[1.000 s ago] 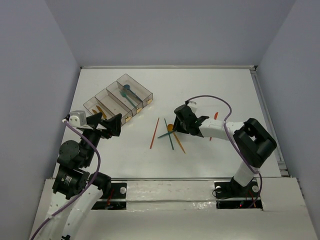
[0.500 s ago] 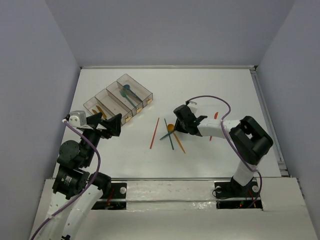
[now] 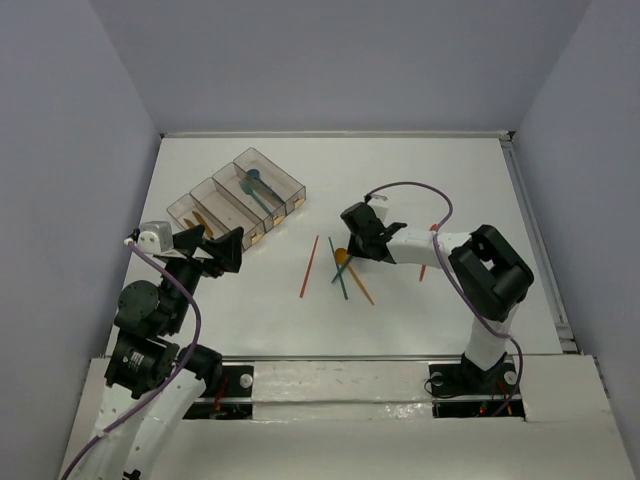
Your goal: Sort the eating utensils into containers
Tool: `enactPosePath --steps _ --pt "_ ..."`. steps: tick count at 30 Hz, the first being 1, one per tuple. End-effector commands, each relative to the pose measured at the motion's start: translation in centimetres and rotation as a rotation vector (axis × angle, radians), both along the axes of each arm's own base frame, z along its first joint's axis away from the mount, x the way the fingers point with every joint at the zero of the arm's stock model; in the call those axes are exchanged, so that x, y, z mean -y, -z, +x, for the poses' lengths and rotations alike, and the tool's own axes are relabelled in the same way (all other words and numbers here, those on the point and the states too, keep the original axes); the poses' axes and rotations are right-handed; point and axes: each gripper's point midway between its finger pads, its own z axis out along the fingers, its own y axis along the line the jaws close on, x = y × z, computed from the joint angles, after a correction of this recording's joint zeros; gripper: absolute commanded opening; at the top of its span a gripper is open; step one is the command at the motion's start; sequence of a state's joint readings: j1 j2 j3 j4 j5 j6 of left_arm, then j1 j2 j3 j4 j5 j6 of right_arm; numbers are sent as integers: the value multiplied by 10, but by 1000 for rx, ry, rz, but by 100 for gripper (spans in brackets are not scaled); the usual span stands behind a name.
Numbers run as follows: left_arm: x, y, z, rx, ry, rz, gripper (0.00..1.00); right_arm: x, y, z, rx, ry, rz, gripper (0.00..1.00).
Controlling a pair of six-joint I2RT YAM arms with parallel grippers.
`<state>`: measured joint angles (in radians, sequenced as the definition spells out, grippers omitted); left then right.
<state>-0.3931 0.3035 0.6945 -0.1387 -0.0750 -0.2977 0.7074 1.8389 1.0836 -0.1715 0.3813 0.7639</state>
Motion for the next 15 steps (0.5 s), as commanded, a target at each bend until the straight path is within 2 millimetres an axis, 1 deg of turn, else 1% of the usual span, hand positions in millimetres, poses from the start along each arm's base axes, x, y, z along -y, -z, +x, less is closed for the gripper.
enactPosePath --steps 1,4,5,8,11,13,15 --pt "1 -22 -5 65 17 -30 99 12 6 2 -18 19 -75 28" --pt "1 -23 -6 69 17 -32 99 16 10 1 -33 29 -97 22" --pt "1 -23 -6 69 17 -32 99 16 12 0 -35 29 -100 22" --pt "1 -23 -6 69 17 -33 99 14 11 3 -30 38 -94 13" --pt "1 -23 -6 68 15 -32 99 8 7 9 -20 40 -76 3" --pt "1 -23 -6 69 17 -33 99 5 3 12 -11 43 -64 0" --pt "1 -23 -6 68 17 -31 99 1 -3 17 2 49 -50 0"
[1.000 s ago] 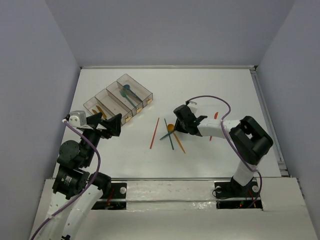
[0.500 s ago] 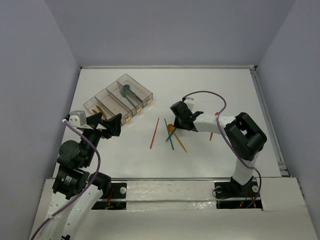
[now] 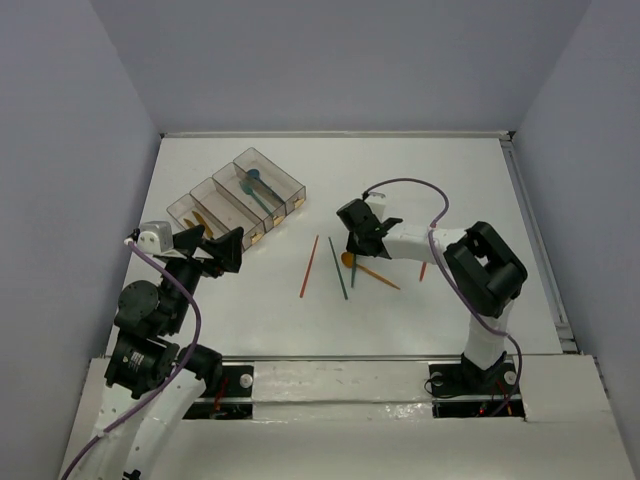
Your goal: Sort the eating utensils into containers
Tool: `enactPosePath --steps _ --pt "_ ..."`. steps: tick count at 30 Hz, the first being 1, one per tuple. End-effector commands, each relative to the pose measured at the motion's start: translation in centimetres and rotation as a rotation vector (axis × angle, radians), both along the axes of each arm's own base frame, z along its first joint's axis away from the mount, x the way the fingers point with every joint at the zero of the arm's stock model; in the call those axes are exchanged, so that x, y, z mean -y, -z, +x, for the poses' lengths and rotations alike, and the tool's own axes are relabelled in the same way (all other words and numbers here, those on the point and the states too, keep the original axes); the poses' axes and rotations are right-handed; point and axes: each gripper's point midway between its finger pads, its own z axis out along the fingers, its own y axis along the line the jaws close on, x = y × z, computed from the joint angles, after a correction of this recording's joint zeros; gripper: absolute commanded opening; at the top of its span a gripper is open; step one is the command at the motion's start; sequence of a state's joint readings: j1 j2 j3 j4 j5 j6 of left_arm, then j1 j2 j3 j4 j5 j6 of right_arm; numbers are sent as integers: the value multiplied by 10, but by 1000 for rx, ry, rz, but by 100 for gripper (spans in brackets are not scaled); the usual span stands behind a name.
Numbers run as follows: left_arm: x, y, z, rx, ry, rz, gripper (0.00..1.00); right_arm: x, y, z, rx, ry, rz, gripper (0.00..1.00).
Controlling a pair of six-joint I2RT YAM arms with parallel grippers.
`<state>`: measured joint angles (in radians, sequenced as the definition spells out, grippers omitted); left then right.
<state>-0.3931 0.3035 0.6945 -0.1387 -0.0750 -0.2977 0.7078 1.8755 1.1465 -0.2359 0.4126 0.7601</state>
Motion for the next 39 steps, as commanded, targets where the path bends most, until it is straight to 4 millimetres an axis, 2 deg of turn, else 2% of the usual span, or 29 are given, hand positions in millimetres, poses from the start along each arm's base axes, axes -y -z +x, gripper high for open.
enactPosePath --steps 1,6,7,10,11,13,14,15,19,20,21,23,24,28,29,30,31,32,37,38,39 --pt "1 -23 -6 68 17 -33 99 -2 -6 12 21 38 3 0" --pt "2 -22 -5 65 18 -30 99 -11 -35 22 95 42 71 0" --pt "1 -22 -5 67 17 -31 99 -13 -51 25 129 38 99 0" --pt "2 -22 -6 64 18 -29 99 -18 -79 31 202 9 135 0" --pt "1 -21 -5 63 17 -28 99 -23 -99 34 246 -10 179 0" --pt "2 -21 -5 62 17 -29 99 -30 -113 34 277 -54 214 0" --pt "2 -21 -5 61 17 -27 99 -36 -129 36 320 -75 248 0" --pt "1 -21 -4 61 15 -29 99 -39 -136 37 336 -94 266 0" --pt "3 -20 -3 57 18 -25 99 -81 -174 46 446 -256 374 0" --pt "3 -19 -2 53 18 -22 99 -94 -199 55 509 -291 416 0" --pt "3 -19 -1 50 17 -22 99 -109 -195 59 517 -346 402 0" --pt "3 -18 -1 48 16 -20 99 -130 -205 66 550 -426 427 0" --pt "3 -18 0 47 15 -18 99 -146 -212 77 584 -478 431 0" --pt "3 -16 1 40 14 -12 99 -182 -227 98 699 -575 438 0" --pt "4 -16 1 40 14 -13 99 -186 -246 98 742 -603 454 0" --pt "4 -16 2 39 16 -11 99 -194 -233 107 743 -617 430 0" --pt "4 -15 3 37 15 -9 99 -201 -253 113 789 -631 445 0" --pt "4 -15 3 35 14 -8 99 -209 -238 120 778 -643 434 0" --pt "4 -14 4 32 12 -4 99 -237 -240 141 823 -695 438 0" --pt "5 -13 5 29 12 -3 99 -242 -259 145 864 -705 453 0" --pt "4 -14 5 29 11 -3 99 -254 -235 146 827 -722 440 0"
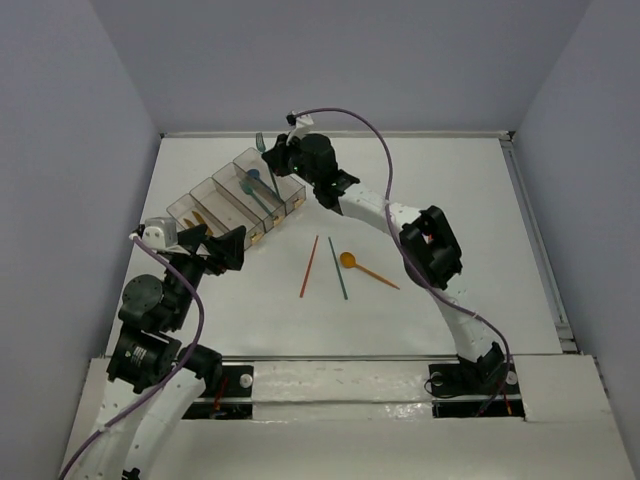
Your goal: Sort the eating utensils into containers
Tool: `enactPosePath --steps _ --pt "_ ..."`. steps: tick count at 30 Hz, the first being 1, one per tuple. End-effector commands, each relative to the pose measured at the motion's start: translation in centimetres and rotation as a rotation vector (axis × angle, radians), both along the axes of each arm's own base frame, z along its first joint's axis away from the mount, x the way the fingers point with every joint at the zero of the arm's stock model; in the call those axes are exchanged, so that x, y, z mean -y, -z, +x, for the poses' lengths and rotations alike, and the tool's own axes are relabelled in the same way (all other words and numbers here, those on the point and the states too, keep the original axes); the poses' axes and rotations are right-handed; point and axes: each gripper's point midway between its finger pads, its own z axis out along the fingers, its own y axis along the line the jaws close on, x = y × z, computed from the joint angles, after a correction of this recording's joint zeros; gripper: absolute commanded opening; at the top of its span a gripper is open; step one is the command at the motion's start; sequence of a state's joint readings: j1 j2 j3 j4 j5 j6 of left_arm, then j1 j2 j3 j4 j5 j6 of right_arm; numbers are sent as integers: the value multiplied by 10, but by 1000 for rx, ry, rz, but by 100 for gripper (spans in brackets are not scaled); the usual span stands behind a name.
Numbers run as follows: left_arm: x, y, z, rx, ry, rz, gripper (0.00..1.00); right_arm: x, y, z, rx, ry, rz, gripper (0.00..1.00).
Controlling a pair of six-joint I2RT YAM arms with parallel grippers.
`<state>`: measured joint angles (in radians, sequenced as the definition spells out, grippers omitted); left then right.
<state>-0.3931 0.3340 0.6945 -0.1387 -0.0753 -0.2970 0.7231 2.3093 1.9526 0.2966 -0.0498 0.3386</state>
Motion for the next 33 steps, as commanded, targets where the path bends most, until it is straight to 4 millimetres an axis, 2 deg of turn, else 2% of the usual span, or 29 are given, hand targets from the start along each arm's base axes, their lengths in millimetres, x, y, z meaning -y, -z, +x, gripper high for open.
enactPosePath --steps 1,5,6,7,11,18,25,26,27,29,30,31,33 --pt "2 -21 -2 58 12 -14 99 -33 -36 4 139 -84 41 0" --pt "1 -20 -2 59 9 -13 99 -57 -25 4 160 -127 37 0" --pt "1 -21 -2 59 11 -13 99 -60 -33 6 178 -129 45 0" --pt "1 -21 -2 59 9 -13 99 -68 -18 3 166 -150 33 0" --pt "0 -22 -3 63 6 -15 99 -82 -1 -7 164 -183 7 0" --pt "-2 -23 -3 67 0 -16 99 -78 27 -2 156 -166 -64 0" --pt "-2 -23 -3 70 0 -17 99 -74 41 -2 152 -167 -132 4" --pt "-2 -23 -4 70 1 -17 99 -73 48 -2 140 -167 -144 7" --pt "-1 -23 -3 70 1 -17 99 -73 46 -2 141 -165 -142 11" --pt "-1 -23 -3 69 1 -17 99 -76 45 -10 139 -181 -145 24" --pt "-1 -22 -2 66 1 -16 99 -76 43 -11 141 -182 -143 40" --pt "-1 -22 -2 66 1 -16 99 -75 41 -12 143 -184 -145 46" --pt "0 -21 -1 63 5 -14 99 -72 24 -12 162 -177 -140 50"
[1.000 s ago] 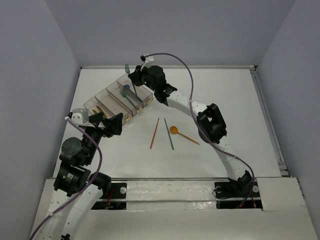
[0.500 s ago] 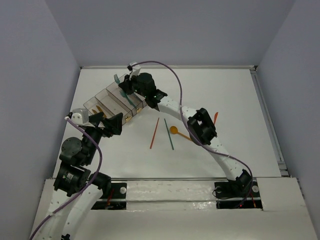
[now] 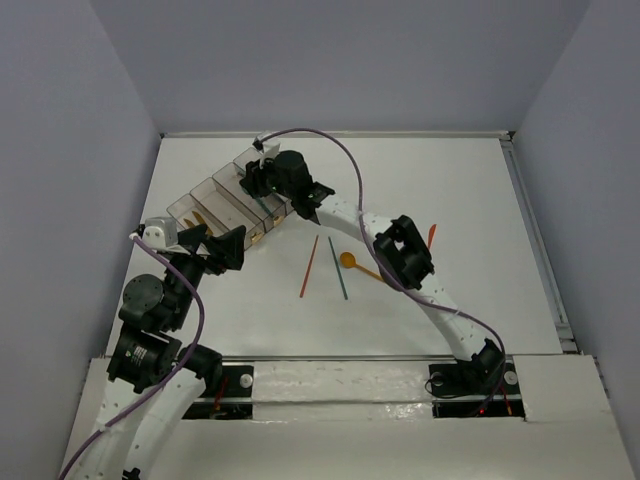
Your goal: Sort the eating utensils into containers
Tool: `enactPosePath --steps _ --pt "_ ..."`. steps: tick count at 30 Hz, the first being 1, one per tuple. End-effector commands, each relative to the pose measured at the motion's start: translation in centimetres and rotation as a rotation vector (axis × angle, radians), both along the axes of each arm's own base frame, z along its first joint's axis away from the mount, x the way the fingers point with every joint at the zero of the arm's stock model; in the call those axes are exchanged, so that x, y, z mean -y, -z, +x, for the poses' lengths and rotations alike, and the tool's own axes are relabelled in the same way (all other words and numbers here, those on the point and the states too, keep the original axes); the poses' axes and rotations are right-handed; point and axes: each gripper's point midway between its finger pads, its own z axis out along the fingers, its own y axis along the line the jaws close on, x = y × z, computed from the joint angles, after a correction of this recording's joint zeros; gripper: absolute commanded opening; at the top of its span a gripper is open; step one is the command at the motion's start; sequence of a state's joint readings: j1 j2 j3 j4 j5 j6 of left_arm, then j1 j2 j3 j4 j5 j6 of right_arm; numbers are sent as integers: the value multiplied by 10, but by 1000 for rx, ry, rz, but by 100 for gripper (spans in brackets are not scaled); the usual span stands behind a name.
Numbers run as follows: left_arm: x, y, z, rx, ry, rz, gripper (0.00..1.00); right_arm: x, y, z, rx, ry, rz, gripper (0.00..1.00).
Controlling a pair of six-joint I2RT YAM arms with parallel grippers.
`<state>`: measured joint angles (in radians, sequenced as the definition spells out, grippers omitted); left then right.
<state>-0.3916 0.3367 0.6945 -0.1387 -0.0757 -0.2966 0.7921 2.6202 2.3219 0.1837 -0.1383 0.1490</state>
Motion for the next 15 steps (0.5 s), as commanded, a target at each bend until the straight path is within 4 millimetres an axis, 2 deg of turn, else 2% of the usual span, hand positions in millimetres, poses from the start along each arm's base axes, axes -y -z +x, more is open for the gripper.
enactPosePath --steps 1,2,5,8,9,10,11,12,13,15 --pt "1 -21 -2 64 8 -15 99 2 -46 -6 67 -2 22 50" --pt "1 -22 -2 66 8 -15 99 4 -52 -6 72 4 29 50" --pt "-1 -20 0 60 -1 -13 99 13 -95 -14 108 9 70 49" --pt "-2 -19 2 54 -10 -12 99 25 -119 -22 127 27 84 45" --pt "-2 -18 2 53 -9 -11 99 33 -101 -27 98 36 55 42" --pt "-1 -18 2 51 -6 -10 99 46 -133 -37 127 45 83 42" --pt "-1 -18 2 51 -5 -11 99 56 -135 -42 122 67 76 41" --pt "-1 -17 3 48 -4 -10 99 69 -97 -51 60 79 6 41" --pt "-1 -18 2 53 -2 -12 99 91 -119 -59 59 113 17 41" --pt "-1 -19 1 57 2 -13 99 120 -91 -73 -42 147 -62 39"
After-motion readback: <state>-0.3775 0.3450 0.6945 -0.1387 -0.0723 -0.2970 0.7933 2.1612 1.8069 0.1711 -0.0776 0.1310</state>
